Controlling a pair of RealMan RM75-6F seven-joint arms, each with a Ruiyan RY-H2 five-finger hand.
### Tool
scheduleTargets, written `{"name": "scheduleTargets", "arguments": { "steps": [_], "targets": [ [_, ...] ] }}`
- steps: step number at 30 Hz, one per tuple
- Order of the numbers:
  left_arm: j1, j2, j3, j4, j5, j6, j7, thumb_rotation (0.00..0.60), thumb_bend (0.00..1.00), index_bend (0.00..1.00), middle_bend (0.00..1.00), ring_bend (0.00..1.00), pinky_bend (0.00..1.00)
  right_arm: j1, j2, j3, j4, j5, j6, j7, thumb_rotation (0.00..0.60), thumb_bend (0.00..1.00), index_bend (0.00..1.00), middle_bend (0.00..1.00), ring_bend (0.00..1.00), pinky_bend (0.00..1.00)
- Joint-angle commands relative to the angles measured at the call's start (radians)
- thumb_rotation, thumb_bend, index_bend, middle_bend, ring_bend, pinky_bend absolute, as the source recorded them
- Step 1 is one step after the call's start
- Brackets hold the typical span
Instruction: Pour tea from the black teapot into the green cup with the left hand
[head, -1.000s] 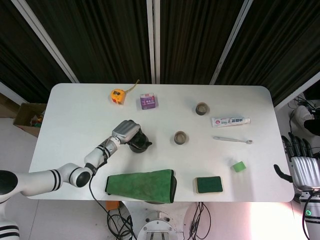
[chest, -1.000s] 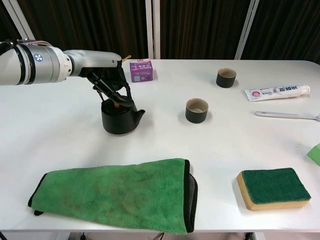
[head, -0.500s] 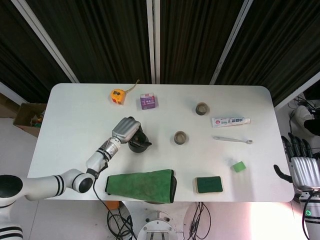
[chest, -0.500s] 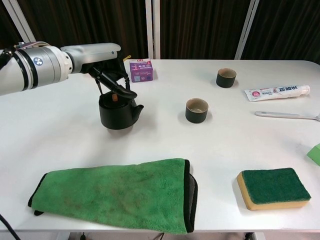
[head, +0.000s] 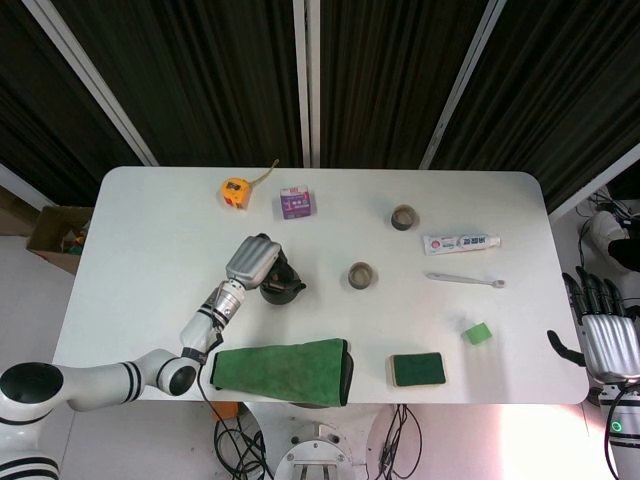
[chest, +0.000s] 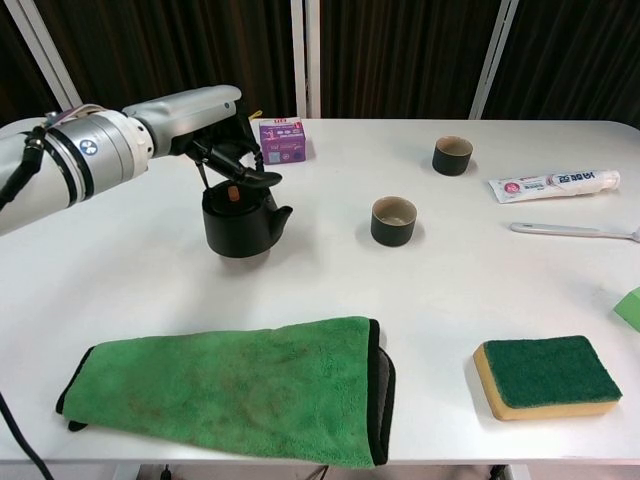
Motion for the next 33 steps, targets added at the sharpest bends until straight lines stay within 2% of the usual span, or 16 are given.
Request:
{"name": "scheduleTargets", "arguments": {
  "steps": [1, 10, 22, 33],
  "targets": [
    [0.005, -0.007, -0.006, 0.005, 0.003, 0.007, 0.002, 0.431, 0.21, 1.0, 1.0, 0.97, 0.35, 0.001, -0.001, 0.0, 0.0, 0.001, -0.002, -0.001, 0.6, 0.24, 0.0, 0.0, 0.0, 0.0],
    [0.024, -0.027, -0.023, 0.02, 0.029, 0.03, -0.018, 0.508, 0.23, 1.0, 1.0, 0.98, 0.36, 0.0, -0.001, -0.001, -0.001, 0.0, -0.002, -0.002, 0.6, 0.24, 0.0, 0.0, 0.0, 0.0],
    [0.038, -0.037, -0.036, 0.044, 0.083, 0.025, -0.1, 0.46, 0.22, 1.0, 1.0, 0.98, 0.36, 0.002, 0.001, -0.002, -0.006, -0.001, -0.004, -0.006, 0.6, 0.24, 0.0, 0.0, 0.0, 0.0],
    [0.048, -0.046, -0.05, 0.057, 0.103, 0.033, -0.125, 0.468, 0.29, 1.0, 1.0, 0.98, 0.36, 0.003, 0.001, -0.002, -0.007, 0.0, -0.006, -0.006, 0.6, 0.21, 0.0, 0.0, 0.0, 0.0]
  ]
}}
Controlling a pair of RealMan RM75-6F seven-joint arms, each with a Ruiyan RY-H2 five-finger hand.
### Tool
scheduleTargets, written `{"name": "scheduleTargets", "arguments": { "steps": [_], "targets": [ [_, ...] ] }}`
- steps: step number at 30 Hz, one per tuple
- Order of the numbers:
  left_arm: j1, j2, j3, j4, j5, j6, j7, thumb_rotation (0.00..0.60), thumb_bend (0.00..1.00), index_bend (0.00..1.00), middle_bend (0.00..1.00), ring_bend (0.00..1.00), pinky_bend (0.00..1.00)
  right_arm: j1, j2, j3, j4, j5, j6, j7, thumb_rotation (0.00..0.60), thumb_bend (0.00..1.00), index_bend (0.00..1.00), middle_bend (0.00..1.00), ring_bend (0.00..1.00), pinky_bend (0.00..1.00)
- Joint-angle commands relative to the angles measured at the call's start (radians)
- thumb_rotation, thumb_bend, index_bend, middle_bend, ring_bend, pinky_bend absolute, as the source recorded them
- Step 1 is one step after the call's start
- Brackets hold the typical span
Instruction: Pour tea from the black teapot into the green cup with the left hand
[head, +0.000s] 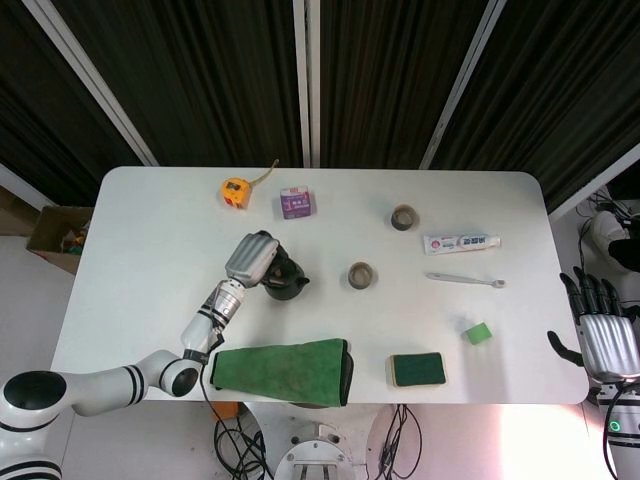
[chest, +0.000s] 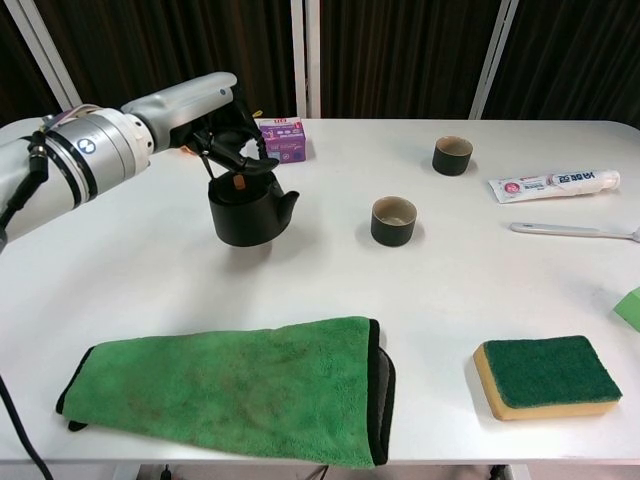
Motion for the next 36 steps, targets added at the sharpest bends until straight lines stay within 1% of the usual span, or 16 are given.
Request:
{"name": "scheduleTargets", "arguments": {
  "steps": [1, 7, 12, 14, 29, 36],
  "targets": [
    [0.003, -0.001, -0.003, 0.002, 0.006, 0.003, -0.01, 0.466, 0.29, 1.0, 1.0, 0.98, 0.36, 0.0, -0.001, -0.001, 0.001, 0.0, -0.001, 0.001, 0.6, 0.21, 0.0, 0.0, 0.0, 0.0],
    [0.007, -0.004, -0.007, 0.004, 0.005, -0.002, -0.008, 0.486, 0.31, 1.0, 1.0, 0.98, 0.36, 0.0, -0.002, -0.001, 0.003, 0.001, -0.001, 0.0, 0.6, 0.21, 0.0, 0.0, 0.0, 0.0],
    [0.009, -0.007, -0.011, 0.006, 0.003, -0.003, -0.006, 0.557, 0.34, 1.0, 1.0, 0.98, 0.36, 0.0, -0.003, -0.001, 0.004, 0.002, -0.003, 0.001, 0.6, 0.21, 0.0, 0.0, 0.0, 0.0],
    [0.01, -0.007, -0.013, 0.006, 0.002, -0.003, -0.005, 0.573, 0.35, 1.0, 1.0, 0.98, 0.36, 0.0, -0.003, -0.001, 0.004, 0.002, -0.003, 0.001, 0.6, 0.21, 0.0, 0.0, 0.0, 0.0],
    [0.015, -0.011, -0.022, -0.001, 0.009, 0.002, -0.001, 0.588, 0.35, 1.0, 1.0, 0.99, 0.36, 0.0, -0.006, -0.001, 0.007, 0.003, -0.003, 0.001, 0.6, 0.21, 0.0, 0.0, 0.0, 0.0],
    [-0.002, -0.025, -0.03, -0.009, 0.011, -0.009, 0.017, 0.591, 0.37, 1.0, 1.0, 0.99, 0.37, 0.0, -0.004, 0.0, 0.005, 0.0, 0.002, 0.004, 0.6, 0.21, 0.0, 0.0, 0.0, 0.0]
  ]
}}
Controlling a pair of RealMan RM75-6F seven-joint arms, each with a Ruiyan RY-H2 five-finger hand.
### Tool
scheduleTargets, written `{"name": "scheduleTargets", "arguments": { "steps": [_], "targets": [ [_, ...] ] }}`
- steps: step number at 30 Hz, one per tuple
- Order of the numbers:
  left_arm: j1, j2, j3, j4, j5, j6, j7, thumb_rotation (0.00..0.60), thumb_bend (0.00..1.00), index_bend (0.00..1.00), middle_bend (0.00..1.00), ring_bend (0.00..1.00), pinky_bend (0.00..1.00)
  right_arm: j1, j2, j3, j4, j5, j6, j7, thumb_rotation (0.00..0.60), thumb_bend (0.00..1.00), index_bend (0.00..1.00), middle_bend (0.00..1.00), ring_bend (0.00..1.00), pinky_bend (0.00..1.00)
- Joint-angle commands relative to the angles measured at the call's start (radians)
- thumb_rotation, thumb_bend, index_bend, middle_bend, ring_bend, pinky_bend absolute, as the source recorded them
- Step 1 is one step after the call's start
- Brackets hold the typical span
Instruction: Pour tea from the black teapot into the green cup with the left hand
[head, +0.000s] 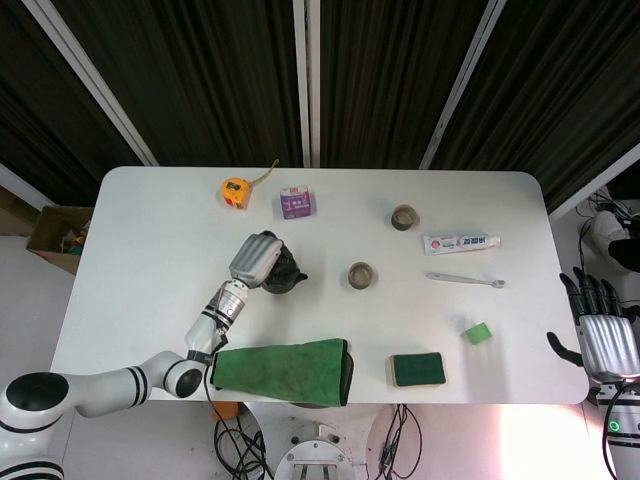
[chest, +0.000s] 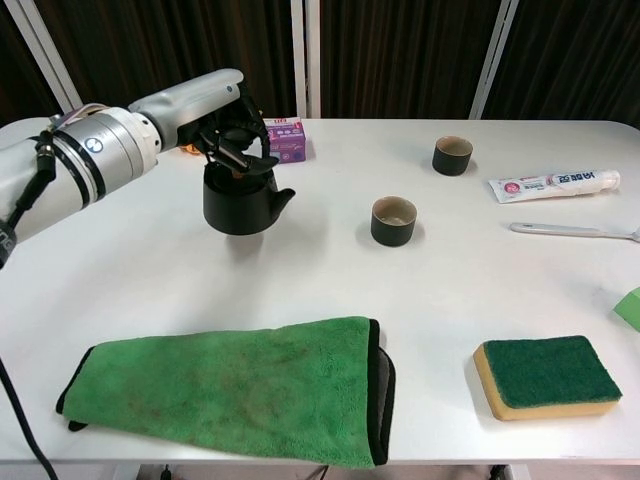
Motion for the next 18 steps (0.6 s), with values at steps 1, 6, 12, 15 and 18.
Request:
{"name": "scheduleTargets", "arguments": {
  "steps": [1, 6, 12, 15, 18],
  "targets": [
    [-0.009, -0.008, -0.005, -0.004, 0.0, -0.005, 0.009, 0.593, 0.37, 1.0, 1.0, 0.99, 0.37, 0.0, 0.001, 0.001, -0.001, -0.003, 0.004, 0.003, 0.6, 0.21, 0.0, 0.0, 0.0, 0.0],
    [-0.03, -0.032, -0.012, -0.005, 0.001, -0.012, 0.034, 0.6, 0.37, 1.0, 1.0, 0.99, 0.37, 0.0, 0.009, 0.006, -0.01, -0.015, 0.02, 0.009, 0.6, 0.21, 0.0, 0.0, 0.0, 0.0],
    [-0.055, -0.066, -0.016, 0.014, 0.001, -0.021, 0.065, 0.6, 0.38, 1.0, 1.0, 0.99, 0.45, -0.003, 0.021, 0.013, -0.017, -0.016, 0.035, 0.02, 0.6, 0.21, 0.0, 0.0, 0.0, 0.0],
    [-0.062, -0.073, -0.018, 0.023, -0.004, -0.027, 0.076, 0.6, 0.38, 1.0, 1.0, 0.99, 0.51, -0.004, 0.023, 0.013, -0.012, -0.012, 0.033, 0.028, 0.6, 0.21, 0.0, 0.0, 0.0, 0.0],
    [-0.066, -0.077, -0.02, 0.03, -0.009, -0.03, 0.085, 0.6, 0.38, 1.0, 1.0, 0.99, 0.57, -0.005, 0.02, 0.013, -0.004, -0.009, 0.031, 0.038, 0.6, 0.21, 0.0, 0.0, 0.0, 0.0]
  ]
}}
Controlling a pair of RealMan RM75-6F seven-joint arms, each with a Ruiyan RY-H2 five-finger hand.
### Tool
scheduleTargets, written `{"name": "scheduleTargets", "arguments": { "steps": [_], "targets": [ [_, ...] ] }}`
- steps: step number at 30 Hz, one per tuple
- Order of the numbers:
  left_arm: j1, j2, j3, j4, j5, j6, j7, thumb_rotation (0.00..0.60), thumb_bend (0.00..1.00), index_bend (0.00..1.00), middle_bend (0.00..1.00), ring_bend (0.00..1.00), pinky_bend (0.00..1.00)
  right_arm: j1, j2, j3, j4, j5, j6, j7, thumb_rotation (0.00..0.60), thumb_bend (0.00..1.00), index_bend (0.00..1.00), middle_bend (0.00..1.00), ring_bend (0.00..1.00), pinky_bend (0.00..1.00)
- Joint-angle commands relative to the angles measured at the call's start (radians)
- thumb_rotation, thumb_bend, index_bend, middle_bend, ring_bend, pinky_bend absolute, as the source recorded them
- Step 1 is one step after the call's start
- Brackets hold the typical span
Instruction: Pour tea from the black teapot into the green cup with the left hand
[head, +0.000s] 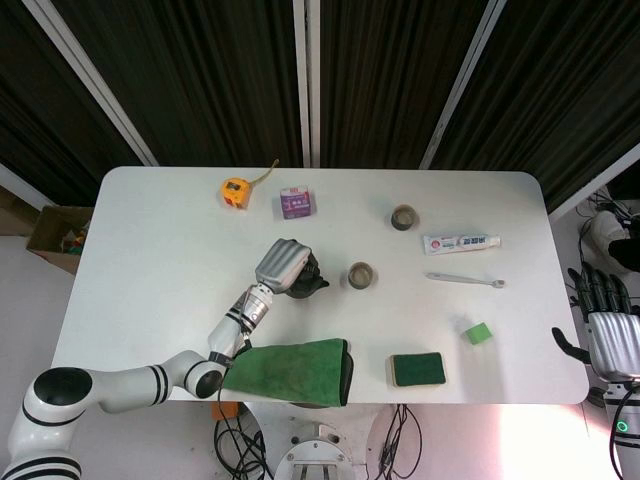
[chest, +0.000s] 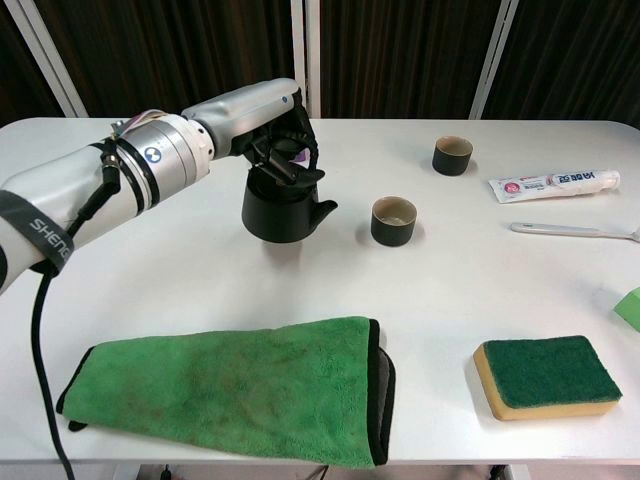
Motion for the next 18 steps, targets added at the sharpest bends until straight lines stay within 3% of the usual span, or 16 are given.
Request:
{"name": "scheduleTargets", "arguments": {
  "steps": [1, 6, 18],
  "targets": [
    [-0.002, -0.002, -0.001, 0.004, -0.004, -0.002, 0.006, 0.6, 0.38, 1.0, 1.0, 0.99, 0.59, 0.0, -0.002, 0.0, 0.007, 0.002, -0.002, 0.008, 0.6, 0.21, 0.0, 0.0, 0.0, 0.0],
    [-0.005, 0.001, -0.004, 0.002, -0.009, -0.001, 0.02, 0.6, 0.38, 1.0, 1.0, 0.99, 0.66, 0.002, -0.005, 0.002, 0.014, -0.001, 0.0, 0.018, 0.6, 0.21, 0.0, 0.0, 0.0, 0.0],
    [-0.015, -0.004, -0.008, -0.004, -0.02, -0.005, 0.043, 0.6, 0.38, 1.0, 1.0, 1.0, 0.69, -0.001, -0.008, 0.001, 0.026, 0.0, 0.003, 0.03, 0.6, 0.21, 0.0, 0.0, 0.0, 0.0]
  ]
}}
